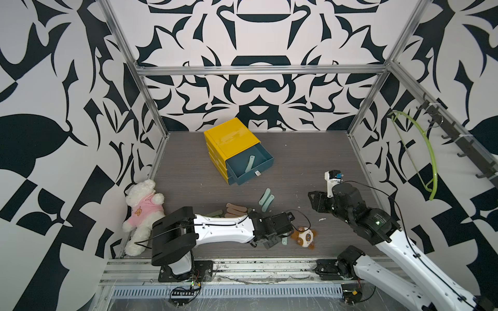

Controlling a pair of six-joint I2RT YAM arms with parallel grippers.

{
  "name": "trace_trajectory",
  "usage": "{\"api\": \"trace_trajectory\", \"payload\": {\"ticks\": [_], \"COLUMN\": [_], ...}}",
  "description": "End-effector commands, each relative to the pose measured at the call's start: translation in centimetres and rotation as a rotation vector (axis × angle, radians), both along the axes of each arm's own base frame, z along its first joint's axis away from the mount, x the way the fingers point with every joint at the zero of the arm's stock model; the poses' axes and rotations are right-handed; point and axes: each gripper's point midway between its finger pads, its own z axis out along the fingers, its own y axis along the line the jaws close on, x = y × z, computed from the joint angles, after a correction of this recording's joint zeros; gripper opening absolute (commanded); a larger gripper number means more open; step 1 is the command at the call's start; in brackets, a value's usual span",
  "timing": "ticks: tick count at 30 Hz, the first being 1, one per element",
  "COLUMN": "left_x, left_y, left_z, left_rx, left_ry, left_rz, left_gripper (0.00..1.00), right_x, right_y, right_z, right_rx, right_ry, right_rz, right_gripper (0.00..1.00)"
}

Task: Place the fruit knives into the drawer by color
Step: Pick up the fruit knife from the center of the board, then place the fruit knife in the drawer.

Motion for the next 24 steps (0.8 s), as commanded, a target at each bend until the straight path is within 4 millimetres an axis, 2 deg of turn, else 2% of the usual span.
{"api": "trace_trajectory", "payload": {"ticks": [1, 5, 8, 10, 11, 13, 16, 19, 22, 24], "left_x": [1.3, 2.2, 3.7, 5.4, 6.3, 8.7, 11.8, 14.9, 18.4, 20.1], "left_y": [-0.6, -0.9, -0.4, 0.4, 1.2, 2.7, 4.4, 5.4, 5.5, 5.4], "left_z": [5.1, 10.8, 15.6, 18.5, 20.8, 23.8, 26.9, 28.3, 27.1, 26.4], "left_rx": [-0.092, -0.230, -0.356, -0.429, -0.488, -0.540, -0.571, -0.571, -0.526, -0.498], "left_ry": [-0.090, -0.142, -0.192, -0.239, -0.281, -0.350, -0.427, -0.450, -0.412, -0.407], "left_rz": [0.012, 0.025, 0.060, 0.102, 0.128, 0.184, 0.251, 0.296, 0.329, 0.332], "left_gripper": [0.17, 0.16, 0.15, 0.15, 0.15, 0.16, 0.16, 0.17, 0.17, 0.17], "right_x": [0.5, 0.5, 0.4, 0.4, 0.5, 0.5, 0.5, 0.4, 0.3, 0.1], "right_y": [-0.1, -0.1, -0.1, -0.1, 0.0, 0.1, 0.2, 0.3, 0.2, 0.1], "right_z": [2.4, 2.3, 2.2, 2.1, 2.0, 1.8, 1.5, 1.3, 1.2, 1.1], "right_rx": [0.036, 0.040, 0.046, 0.051, 0.053, 0.059, 0.064, 0.068, 0.074, 0.075], "right_ry": [-0.056, -0.054, -0.050, -0.049, -0.049, -0.043, -0.032, -0.027, -0.026, -0.024], "right_rz": [-0.021, -0.024, -0.027, -0.029, -0.030, -0.032, -0.030, -0.029, -0.030, -0.031], "right_gripper": [0.56, 0.56, 0.56, 0.56, 0.56, 0.56, 0.56, 0.56, 0.56, 0.56]}}
